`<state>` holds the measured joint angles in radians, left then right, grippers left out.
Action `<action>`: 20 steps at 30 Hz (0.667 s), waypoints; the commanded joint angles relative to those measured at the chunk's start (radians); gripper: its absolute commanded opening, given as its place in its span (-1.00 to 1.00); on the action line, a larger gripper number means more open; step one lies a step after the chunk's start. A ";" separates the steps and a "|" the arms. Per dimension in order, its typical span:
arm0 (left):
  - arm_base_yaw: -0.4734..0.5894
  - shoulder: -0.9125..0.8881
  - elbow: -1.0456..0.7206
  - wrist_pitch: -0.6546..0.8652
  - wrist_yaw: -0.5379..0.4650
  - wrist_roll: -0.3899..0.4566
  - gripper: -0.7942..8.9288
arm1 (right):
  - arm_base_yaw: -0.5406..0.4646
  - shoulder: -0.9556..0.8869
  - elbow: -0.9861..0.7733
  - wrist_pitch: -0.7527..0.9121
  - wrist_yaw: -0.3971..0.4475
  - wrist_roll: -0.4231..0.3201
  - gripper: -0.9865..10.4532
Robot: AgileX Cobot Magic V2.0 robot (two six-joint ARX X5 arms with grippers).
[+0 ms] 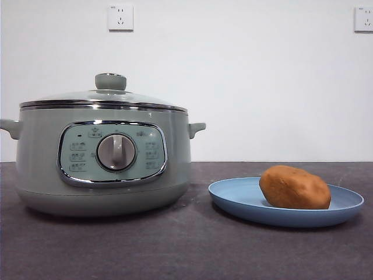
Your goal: Take the potato out from the steamer,put the potato on the plate,close the lid
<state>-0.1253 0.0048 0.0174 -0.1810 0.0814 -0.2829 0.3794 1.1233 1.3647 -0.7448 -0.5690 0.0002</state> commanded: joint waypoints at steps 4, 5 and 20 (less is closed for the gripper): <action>0.003 -0.003 -0.014 0.003 -0.002 -0.005 -0.84 | 0.000 0.002 0.003 0.003 0.000 -0.006 -0.83; 0.003 -0.003 -0.014 0.003 -0.002 -0.005 -0.84 | 0.000 0.002 0.003 0.004 0.000 -0.007 -0.83; 0.003 -0.003 -0.014 0.004 -0.002 -0.005 -0.84 | -0.068 -0.068 -0.002 0.020 0.027 -0.056 -0.83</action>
<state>-0.1253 0.0048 0.0174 -0.1810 0.0814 -0.2829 0.3145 1.0668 1.3647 -0.7361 -0.5423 -0.0299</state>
